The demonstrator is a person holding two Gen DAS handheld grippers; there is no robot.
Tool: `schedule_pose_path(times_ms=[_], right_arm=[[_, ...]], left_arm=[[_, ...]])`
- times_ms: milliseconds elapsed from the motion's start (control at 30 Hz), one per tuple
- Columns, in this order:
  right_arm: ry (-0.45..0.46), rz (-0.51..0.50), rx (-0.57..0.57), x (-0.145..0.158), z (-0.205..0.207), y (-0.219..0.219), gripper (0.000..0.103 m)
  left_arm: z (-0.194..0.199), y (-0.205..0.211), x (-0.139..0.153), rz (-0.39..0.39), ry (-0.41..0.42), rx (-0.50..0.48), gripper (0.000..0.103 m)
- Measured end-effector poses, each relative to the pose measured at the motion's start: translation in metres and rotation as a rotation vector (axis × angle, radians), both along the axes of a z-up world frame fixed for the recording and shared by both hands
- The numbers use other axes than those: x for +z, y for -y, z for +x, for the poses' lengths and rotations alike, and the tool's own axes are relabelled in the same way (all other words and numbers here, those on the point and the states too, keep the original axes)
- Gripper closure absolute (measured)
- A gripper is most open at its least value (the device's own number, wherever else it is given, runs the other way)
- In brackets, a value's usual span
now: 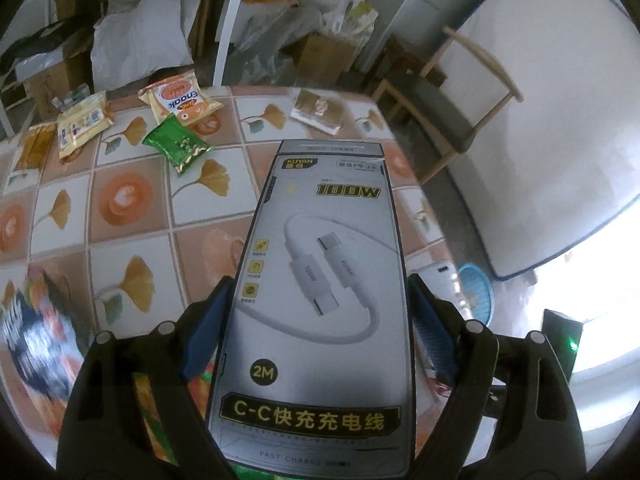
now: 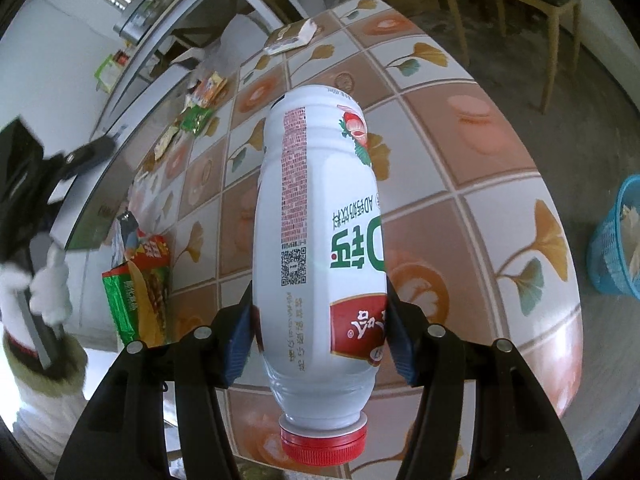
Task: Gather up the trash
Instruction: 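Carry the cable box and bottle over the blue wastebasket with both grippers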
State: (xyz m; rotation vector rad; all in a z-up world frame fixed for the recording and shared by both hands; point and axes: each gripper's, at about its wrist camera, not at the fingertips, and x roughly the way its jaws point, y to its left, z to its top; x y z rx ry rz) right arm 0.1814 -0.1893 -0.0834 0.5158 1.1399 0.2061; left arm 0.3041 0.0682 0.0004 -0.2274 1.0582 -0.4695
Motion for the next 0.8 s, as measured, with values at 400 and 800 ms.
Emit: schedule_pose_path(times_ms=[400, 800], right_arm=[[0.027, 0.047, -0.067, 0.014, -0.017, 0.017, 0.047], [0.073, 0.063, -0.099, 0.038, -0.033, 0.025, 0.047]], left_arm=[[-0.087, 0.008, 0.022, -0.008, 0.188, 0.054, 0.022], [-0.129, 0.029, 0.028, 0.039, 0.293, 0.046, 0.022]])
